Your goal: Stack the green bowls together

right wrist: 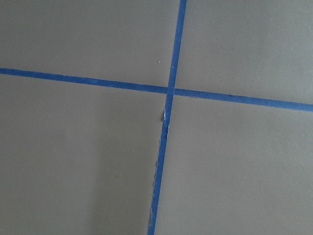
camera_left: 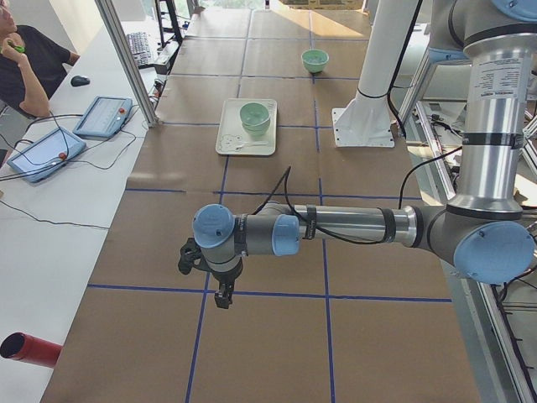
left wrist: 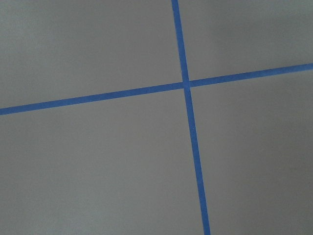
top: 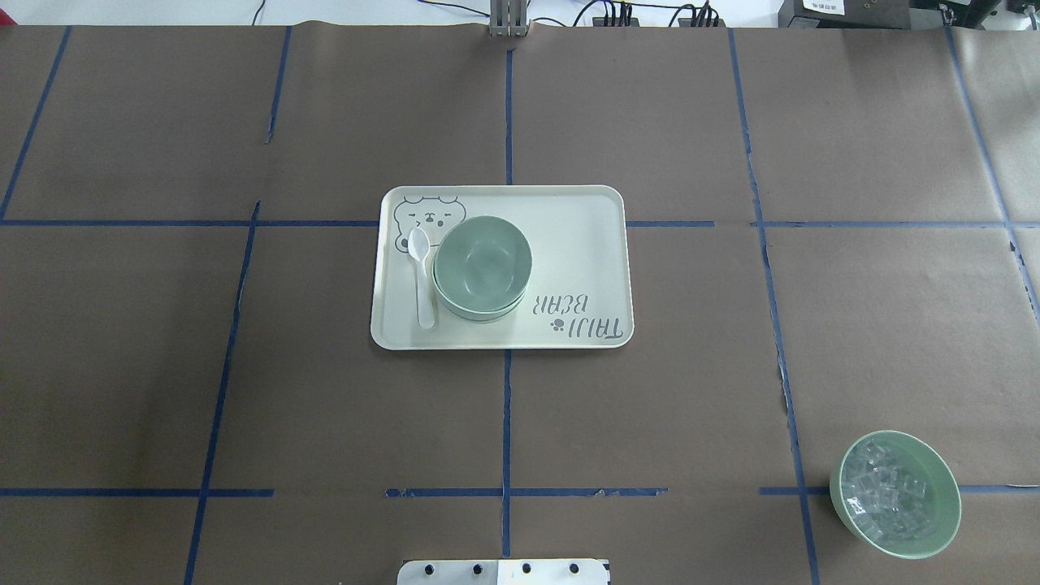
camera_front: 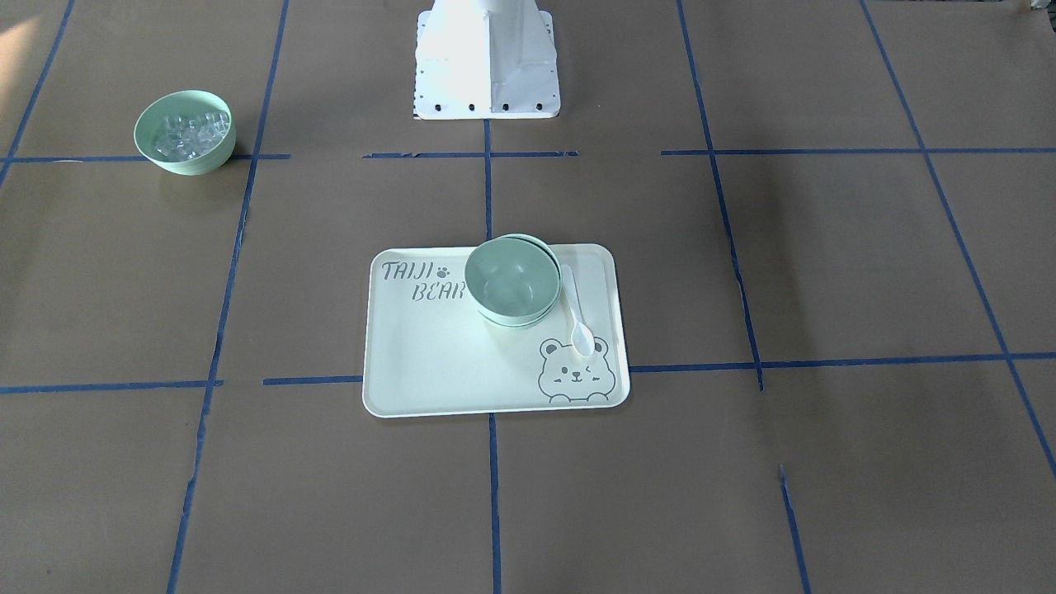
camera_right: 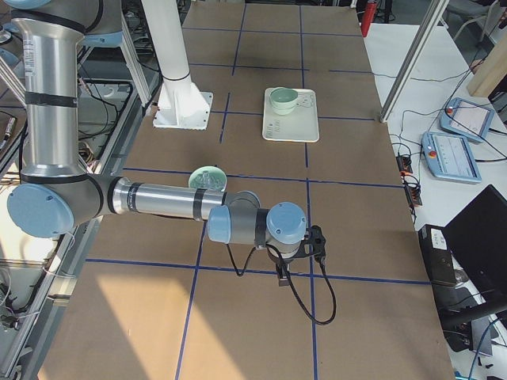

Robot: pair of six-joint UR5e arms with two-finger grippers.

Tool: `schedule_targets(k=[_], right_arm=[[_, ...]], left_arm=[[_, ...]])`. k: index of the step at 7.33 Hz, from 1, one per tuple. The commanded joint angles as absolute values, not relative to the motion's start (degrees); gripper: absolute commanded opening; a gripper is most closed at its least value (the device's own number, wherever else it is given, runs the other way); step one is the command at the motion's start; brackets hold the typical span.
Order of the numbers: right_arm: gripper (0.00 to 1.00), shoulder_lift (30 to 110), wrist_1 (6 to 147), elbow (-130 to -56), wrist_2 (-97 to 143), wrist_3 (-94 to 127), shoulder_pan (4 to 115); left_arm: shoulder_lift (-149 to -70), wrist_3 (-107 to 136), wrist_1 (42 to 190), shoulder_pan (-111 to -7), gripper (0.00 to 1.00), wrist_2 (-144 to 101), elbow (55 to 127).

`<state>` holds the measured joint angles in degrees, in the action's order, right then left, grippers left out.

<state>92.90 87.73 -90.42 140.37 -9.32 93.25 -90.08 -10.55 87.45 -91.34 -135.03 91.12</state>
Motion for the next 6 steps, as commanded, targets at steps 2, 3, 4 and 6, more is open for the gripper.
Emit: schedule_targets(k=[2, 3, 4, 6], right_arm=[[1.00, 92.90, 87.63, -90.88, 140.45, -9.32, 93.25], [1.00, 92.90, 87.63, -90.88, 140.45, -9.32, 93.25], [1.00, 92.90, 87.63, -90.79, 140.45, -9.32, 93.25], [1.00, 92.81, 87.54, -90.88, 140.54, -9.32, 93.25]], left_arm=[[-90.00, -10.55, 87.45, -91.32, 1.00, -135.00, 91.14], [-90.00, -10.55, 87.45, -91.32, 1.00, -135.09, 91.06], [-90.00, -10.55, 87.45, -91.32, 1.00, -135.09, 91.05], [-89.91, -10.55, 87.45, -91.32, 1.00, -135.09, 90.97]])
